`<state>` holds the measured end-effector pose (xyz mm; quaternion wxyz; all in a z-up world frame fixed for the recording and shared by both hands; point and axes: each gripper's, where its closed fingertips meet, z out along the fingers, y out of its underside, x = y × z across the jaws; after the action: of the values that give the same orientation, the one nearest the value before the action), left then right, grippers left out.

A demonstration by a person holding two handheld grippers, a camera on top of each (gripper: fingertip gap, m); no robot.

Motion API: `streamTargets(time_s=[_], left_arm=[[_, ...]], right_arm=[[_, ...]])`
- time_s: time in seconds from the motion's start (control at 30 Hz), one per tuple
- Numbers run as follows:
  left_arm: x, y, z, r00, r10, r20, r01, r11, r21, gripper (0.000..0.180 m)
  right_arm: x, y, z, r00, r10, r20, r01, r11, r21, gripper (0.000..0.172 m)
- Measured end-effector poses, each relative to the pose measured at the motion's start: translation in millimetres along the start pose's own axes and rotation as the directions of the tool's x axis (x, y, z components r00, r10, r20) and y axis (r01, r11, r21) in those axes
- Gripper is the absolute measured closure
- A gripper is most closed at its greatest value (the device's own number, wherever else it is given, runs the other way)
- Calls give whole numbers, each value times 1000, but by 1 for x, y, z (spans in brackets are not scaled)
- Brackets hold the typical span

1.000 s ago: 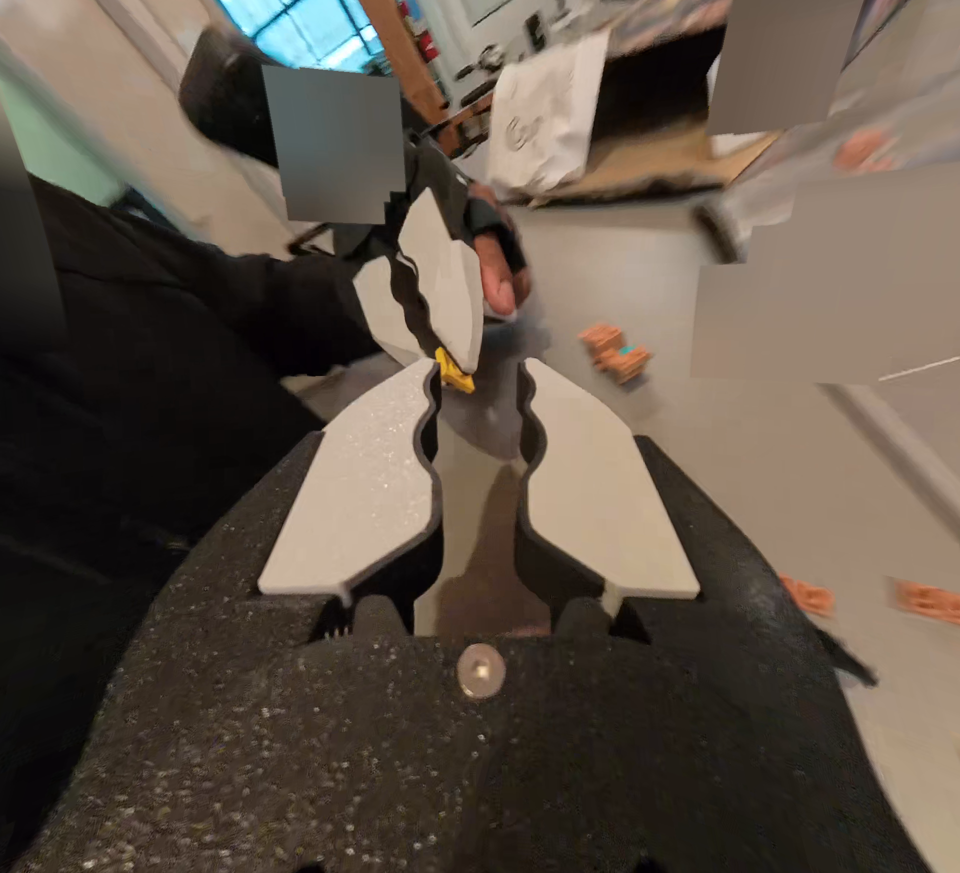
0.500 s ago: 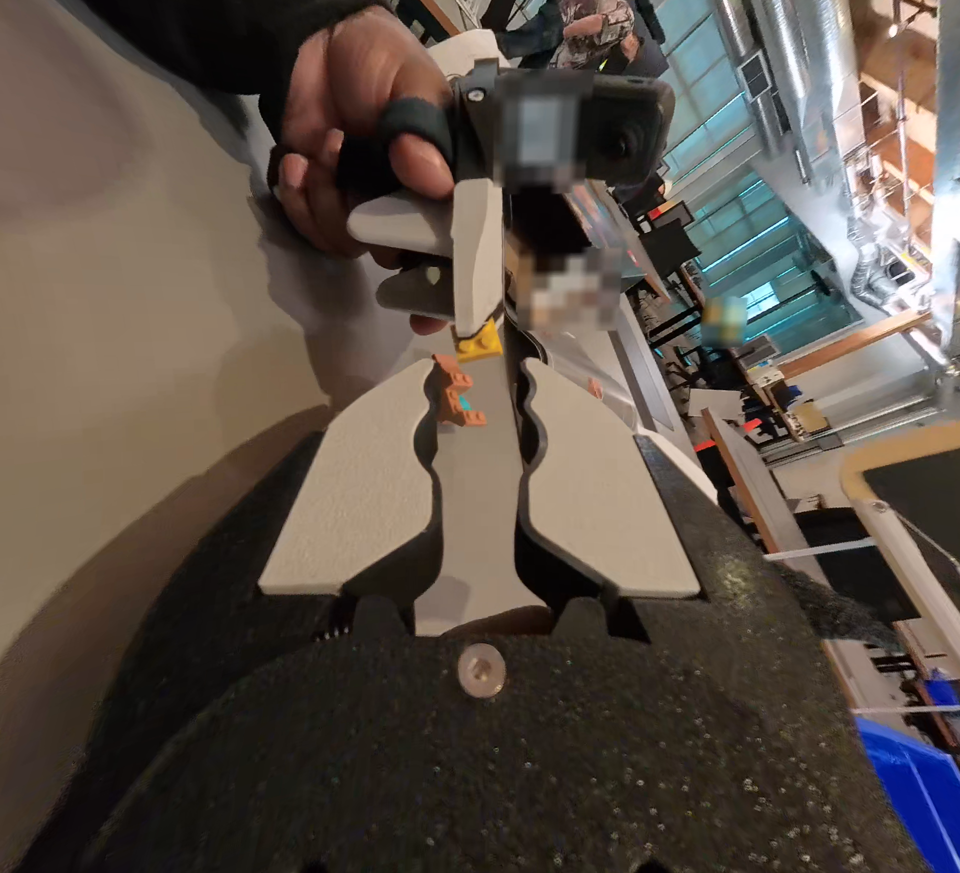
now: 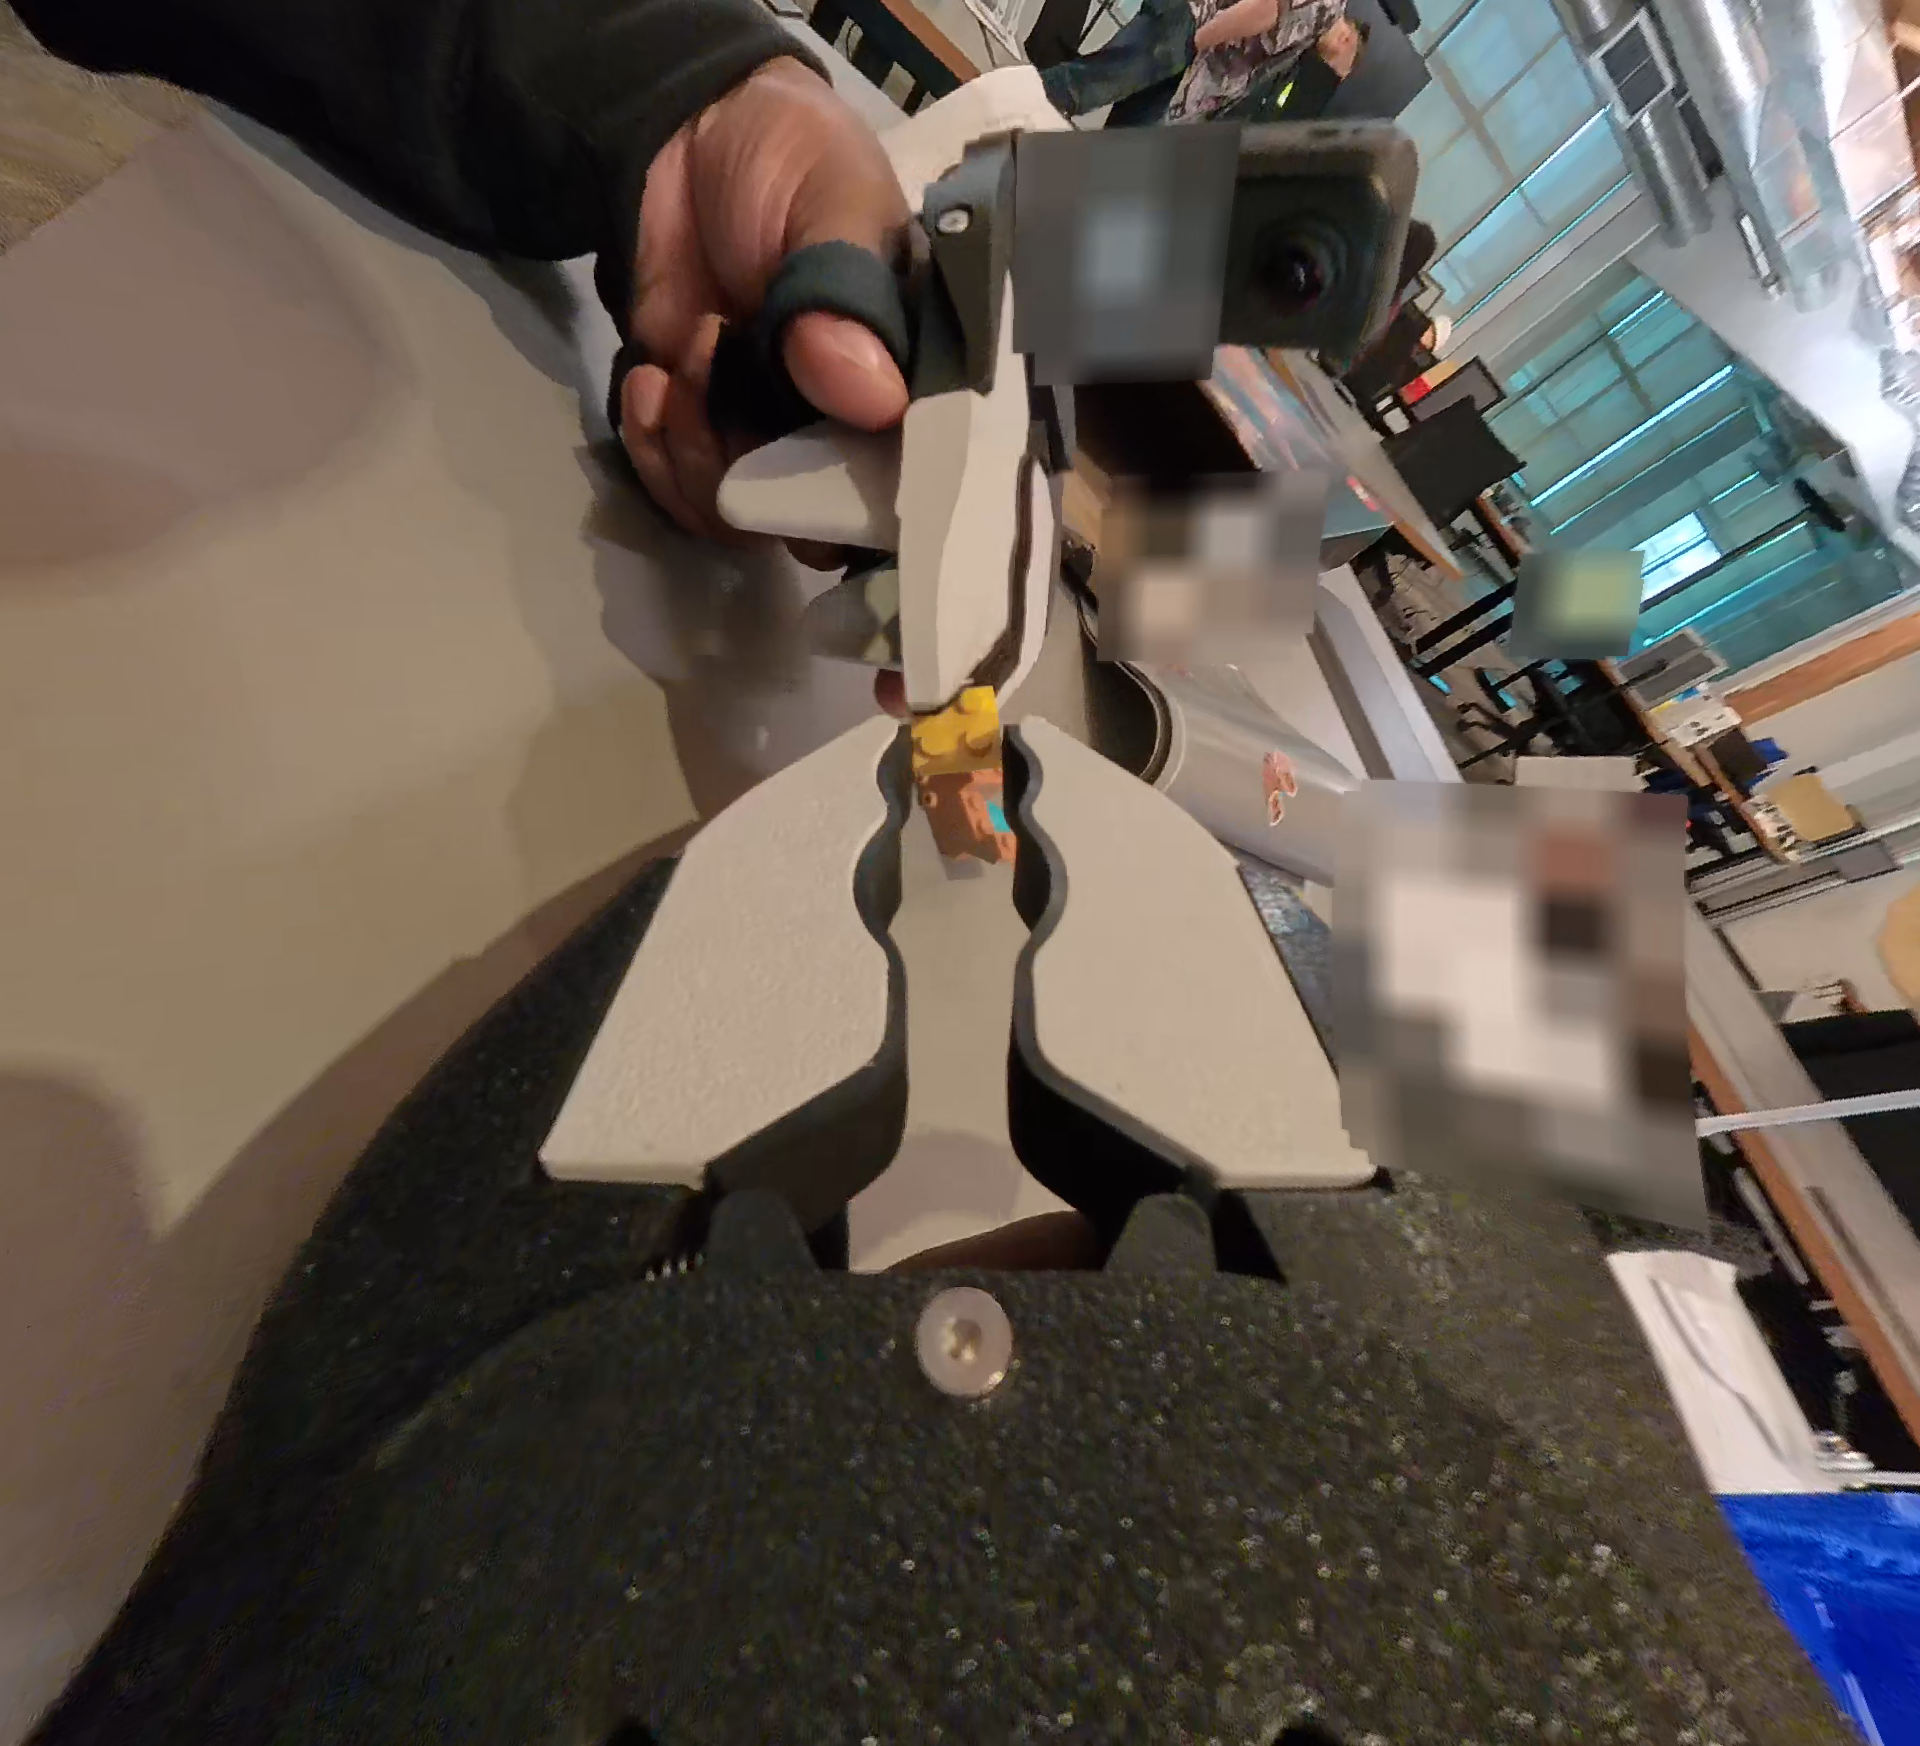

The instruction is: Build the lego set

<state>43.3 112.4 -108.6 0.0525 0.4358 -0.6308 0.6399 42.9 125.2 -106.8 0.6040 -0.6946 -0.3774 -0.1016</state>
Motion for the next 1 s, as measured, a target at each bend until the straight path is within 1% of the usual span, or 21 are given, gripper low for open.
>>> streamTargets(time_s=[0.1,0.17,0.27,0.33,0.43,0.57,0.73,0.9,1.0], left_arm=[[-5,2,-6,995,84,62,-82,996,-36,160],[-12,3,-13,977,170,128,-162,984,-73,157],[-24,9,-22,923,309,227,-274,946,-174,157],[-33,18,-23,885,381,269,-313,913,-263,157],[-41,31,-19,847,452,281,-338,865,-371,158],[-50,44,-15,797,534,283,-365,799,-478,159],[-54,47,-10,747,604,277,-403,743,-534,159],[-56,43,-10,711,638,294,-427,725,-540,155],[-53,42,-9,712,642,286,-440,725,-530,156]], right_arm=[[3,8,-1,997,83,5,-83,996,-34,155],[6,14,-4,989,148,7,-148,988,-51,155],[10,18,-8,969,245,11,-244,968,-58,155],[12,19,-10,957,291,15,-289,955,-61,156],[14,24,-12,944,331,16,-329,941,-79,156],[14,31,-14,933,360,17,-355,927,-116,156],[11,33,-14,922,386,36,-378,914,-146,156],[7,32,-15,925,377,51,-365,918,-156,156],[6,32,-15,924,379,57,-366,917,-158,156]])
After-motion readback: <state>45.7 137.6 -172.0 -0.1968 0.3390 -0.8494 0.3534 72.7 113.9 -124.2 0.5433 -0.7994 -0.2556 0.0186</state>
